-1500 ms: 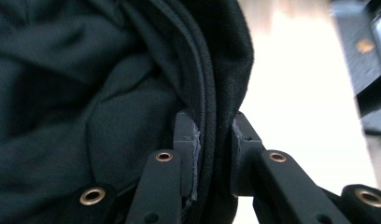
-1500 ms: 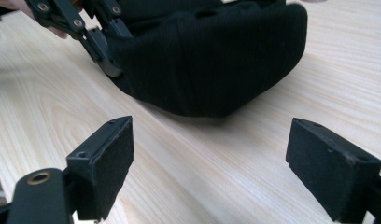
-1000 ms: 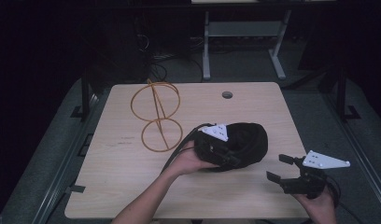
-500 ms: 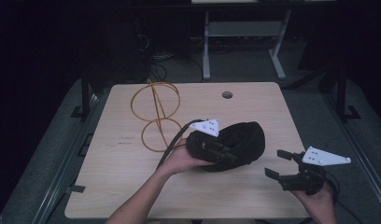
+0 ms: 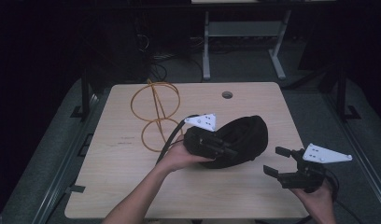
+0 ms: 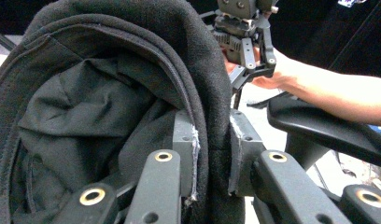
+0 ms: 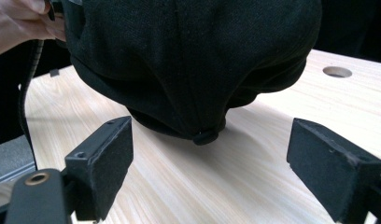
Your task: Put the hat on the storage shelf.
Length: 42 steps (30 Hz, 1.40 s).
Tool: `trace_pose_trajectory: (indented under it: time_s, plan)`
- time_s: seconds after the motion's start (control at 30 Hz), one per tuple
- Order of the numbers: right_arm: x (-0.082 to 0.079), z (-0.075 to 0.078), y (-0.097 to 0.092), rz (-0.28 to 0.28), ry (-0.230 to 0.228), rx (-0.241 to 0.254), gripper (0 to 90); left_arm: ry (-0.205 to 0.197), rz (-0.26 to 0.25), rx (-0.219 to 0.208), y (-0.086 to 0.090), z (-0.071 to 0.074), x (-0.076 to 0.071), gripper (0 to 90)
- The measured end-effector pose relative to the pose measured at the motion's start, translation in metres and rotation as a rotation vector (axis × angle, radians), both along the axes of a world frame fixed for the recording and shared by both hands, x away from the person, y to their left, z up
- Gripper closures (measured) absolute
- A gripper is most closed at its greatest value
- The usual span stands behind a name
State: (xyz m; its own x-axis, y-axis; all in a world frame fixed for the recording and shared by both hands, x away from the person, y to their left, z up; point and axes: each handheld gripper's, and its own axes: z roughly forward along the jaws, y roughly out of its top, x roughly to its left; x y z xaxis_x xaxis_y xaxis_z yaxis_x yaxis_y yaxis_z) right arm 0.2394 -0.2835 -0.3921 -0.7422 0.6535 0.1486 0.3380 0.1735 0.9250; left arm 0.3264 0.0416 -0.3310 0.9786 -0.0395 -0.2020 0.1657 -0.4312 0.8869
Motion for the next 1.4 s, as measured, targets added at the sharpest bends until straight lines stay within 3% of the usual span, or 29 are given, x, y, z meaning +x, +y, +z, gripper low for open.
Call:
trace_pose_trajectory:
  time_s: [0.53, 0.77, 0.83, 0.87, 0.9, 1.2, 1.4]
  plan:
    - [0.019, 0.016, 0.017, 0.018, -0.053, 0.030, 16.9, -0.014, -0.040, -0.044, 0.000, 0.018, -0.002, 75.9]
    - [0.027, 0.023, 0.025, 0.070, -0.070, 0.042, 57.0, -0.023, -0.044, -0.058, 0.001, 0.022, -0.002, 75.9]
    - [0.027, 0.026, 0.028, 0.068, -0.077, 0.018, 69.2, -0.018, -0.039, -0.066, 0.001, 0.022, -0.001, 75.8]
    - [0.027, 0.026, 0.028, 0.068, -0.077, 0.018, 69.2, -0.018, -0.039, -0.066, 0.001, 0.022, -0.001, 75.8]
    - [0.027, 0.031, 0.031, 0.050, -0.091, -0.016, 80.3, -0.009, -0.040, -0.069, 0.001, 0.021, 0.001, 75.6]
    - [0.032, 0.047, 0.032, 0.038, -0.086, -0.029, 85.8, -0.015, -0.005, -0.069, 0.007, 0.018, 0.009, 70.6]
    - [0.037, 0.065, 0.038, 0.046, -0.085, -0.050, 86.2, -0.058, 0.058, -0.021, 0.016, 0.020, 0.013, 63.3]
